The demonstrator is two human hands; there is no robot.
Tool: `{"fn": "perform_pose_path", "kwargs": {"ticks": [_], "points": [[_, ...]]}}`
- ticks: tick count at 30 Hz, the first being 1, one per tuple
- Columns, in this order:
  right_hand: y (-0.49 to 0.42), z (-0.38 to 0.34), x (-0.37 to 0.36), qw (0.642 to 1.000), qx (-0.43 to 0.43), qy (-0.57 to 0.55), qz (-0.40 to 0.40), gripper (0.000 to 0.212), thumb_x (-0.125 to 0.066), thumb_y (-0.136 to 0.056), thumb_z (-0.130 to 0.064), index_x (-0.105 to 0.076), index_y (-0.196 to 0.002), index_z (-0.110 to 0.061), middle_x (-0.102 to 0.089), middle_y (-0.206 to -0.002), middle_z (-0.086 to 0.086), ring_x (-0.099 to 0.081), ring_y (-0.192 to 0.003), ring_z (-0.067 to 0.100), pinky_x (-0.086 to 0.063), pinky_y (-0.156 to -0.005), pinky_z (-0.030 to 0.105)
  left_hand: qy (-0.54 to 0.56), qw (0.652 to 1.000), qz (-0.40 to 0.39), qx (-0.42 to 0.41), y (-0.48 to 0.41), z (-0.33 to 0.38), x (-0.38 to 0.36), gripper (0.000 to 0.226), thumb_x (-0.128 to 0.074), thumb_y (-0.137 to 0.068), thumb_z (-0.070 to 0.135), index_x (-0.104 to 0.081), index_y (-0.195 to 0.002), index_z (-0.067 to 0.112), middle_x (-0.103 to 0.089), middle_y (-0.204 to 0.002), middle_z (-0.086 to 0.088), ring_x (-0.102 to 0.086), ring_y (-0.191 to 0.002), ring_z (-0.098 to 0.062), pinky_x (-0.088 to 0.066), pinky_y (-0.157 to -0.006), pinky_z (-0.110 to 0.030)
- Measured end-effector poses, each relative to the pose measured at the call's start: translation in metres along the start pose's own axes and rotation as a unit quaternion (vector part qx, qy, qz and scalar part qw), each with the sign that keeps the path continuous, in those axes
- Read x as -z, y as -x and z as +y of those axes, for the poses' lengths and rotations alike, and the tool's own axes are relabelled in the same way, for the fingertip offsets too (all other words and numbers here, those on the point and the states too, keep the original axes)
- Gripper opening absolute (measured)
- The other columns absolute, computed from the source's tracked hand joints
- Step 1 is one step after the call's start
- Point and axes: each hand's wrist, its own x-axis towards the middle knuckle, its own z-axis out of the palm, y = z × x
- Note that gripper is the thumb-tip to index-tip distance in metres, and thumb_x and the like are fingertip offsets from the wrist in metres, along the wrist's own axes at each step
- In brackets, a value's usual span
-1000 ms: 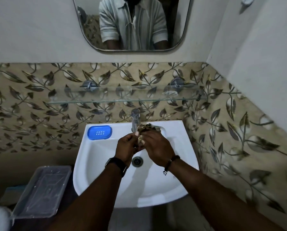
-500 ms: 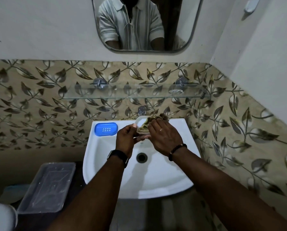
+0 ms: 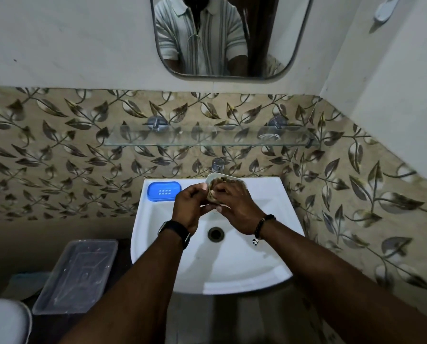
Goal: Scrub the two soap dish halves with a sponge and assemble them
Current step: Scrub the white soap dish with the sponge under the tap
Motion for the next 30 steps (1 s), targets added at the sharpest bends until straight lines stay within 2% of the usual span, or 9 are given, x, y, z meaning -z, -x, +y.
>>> {"fn": "perform_pose_path", "kwargs": {"ticks": [3,5,12,17,20,22,24,27,30], "points": [[-0.004,0.008,0.012,0.984,0.058,0.166,-0.001,0.033,-0.057,-0.095,-0.033,-0.061,-0.127,-0.023,-0.056,-0.135,0.002,-0.047,-0.126,0.027,-0.039,-0.104,0.043,-0.003,1.000,0.006,-0.012,0.001,0.001,0.001,0.028,-0.060,-0.098,0.016,-0.064,-0.109,-0.009,-0.073,-0.089,-0.019,-0.073,-0.079,-0.029,-0.060,-0.069,-0.035],[-0.006,0.008,0.014,0.973,0.070,0.221,0.013,0.034,-0.052,-0.095,-0.034,-0.058,-0.127,-0.024,-0.056,-0.134,0.005,-0.049,-0.125,0.028,-0.040,-0.102,0.041,0.010,1.000,0.015,-0.022,-0.001,0.002,0.003,0.025,-0.060,-0.098,0.015,-0.066,-0.106,-0.007,-0.073,-0.086,-0.018,-0.073,-0.080,-0.029,-0.061,-0.071,-0.037],[-0.006,-0.013,-0.003,0.972,-0.026,0.231,0.036,0.030,-0.058,-0.089,-0.017,-0.060,-0.118,-0.010,-0.061,-0.120,0.013,-0.055,-0.108,0.036,-0.044,-0.088,0.043,0.029,0.998,0.052,-0.030,0.000,-0.001,0.007,0.025,-0.062,-0.097,0.018,-0.069,-0.106,-0.004,-0.074,-0.091,-0.018,-0.072,-0.083,-0.029,-0.061,-0.072,-0.037],[-0.011,-0.027,-0.006,0.991,-0.114,0.074,0.014,0.024,-0.054,-0.086,-0.007,-0.056,-0.108,-0.018,-0.061,-0.102,0.001,-0.052,-0.101,0.029,-0.038,-0.083,0.040,0.028,0.998,0.048,-0.002,-0.001,0.002,0.005,0.025,-0.064,-0.096,0.018,-0.066,-0.109,-0.003,-0.072,-0.094,-0.018,-0.071,-0.086,-0.031,-0.061,-0.074,-0.040],[-0.013,-0.030,0.002,0.993,-0.119,-0.018,0.010,0.016,-0.056,-0.087,-0.008,-0.055,-0.102,-0.015,-0.065,-0.097,0.004,-0.055,-0.096,0.030,-0.040,-0.081,0.039,0.032,0.999,0.033,0.008,0.001,0.014,0.002,0.018,-0.066,-0.094,0.018,-0.065,-0.112,0.013,-0.071,-0.092,-0.012,-0.069,-0.078,-0.027,-0.061,-0.071,-0.040],[-0.011,-0.028,0.012,0.993,-0.098,-0.072,0.003,0.014,-0.059,-0.089,-0.011,-0.056,-0.102,-0.013,-0.066,-0.094,0.006,-0.059,-0.091,0.029,-0.044,-0.075,0.038,0.025,1.000,0.008,0.008,0.002,0.021,0.006,0.027,-0.065,-0.094,0.017,-0.063,-0.119,0.028,-0.074,-0.091,-0.007,-0.070,-0.075,-0.024,-0.061,-0.070,-0.040],[-0.007,-0.023,0.021,0.977,-0.097,-0.186,-0.019,0.017,-0.064,-0.092,-0.014,-0.057,-0.107,-0.012,-0.065,-0.094,0.003,-0.060,-0.086,0.021,-0.047,-0.074,0.036,-0.029,0.999,-0.026,-0.012,0.003,0.025,0.012,0.029,-0.061,-0.096,0.019,-0.067,-0.119,0.035,-0.075,-0.097,-0.003,-0.070,-0.088,-0.022,-0.059,-0.077,-0.039],[-0.006,-0.011,0.029,0.919,-0.113,-0.378,-0.012,0.025,-0.066,-0.091,-0.001,-0.059,-0.114,0.000,-0.064,-0.102,0.002,-0.060,-0.090,0.006,-0.049,-0.079,0.021,-0.141,0.984,-0.076,-0.080,0.005,0.028,0.023,0.019,-0.057,-0.099,0.028,-0.074,-0.106,0.023,-0.072,-0.111,-0.005,-0.063,-0.108,-0.021,-0.049,-0.095,-0.035],[-0.010,-0.001,0.029,0.904,-0.146,-0.394,0.082,0.029,-0.066,-0.087,0.008,-0.061,-0.114,0.000,-0.065,-0.107,0.006,-0.060,-0.098,0.011,-0.047,-0.088,0.026,-0.200,0.968,-0.134,-0.069,0.012,0.032,0.025,0.023,-0.055,-0.097,0.037,-0.068,-0.081,0.026,-0.065,-0.082,0.012,-0.056,-0.080,-0.004,-0.043,-0.081,-0.030]]}}
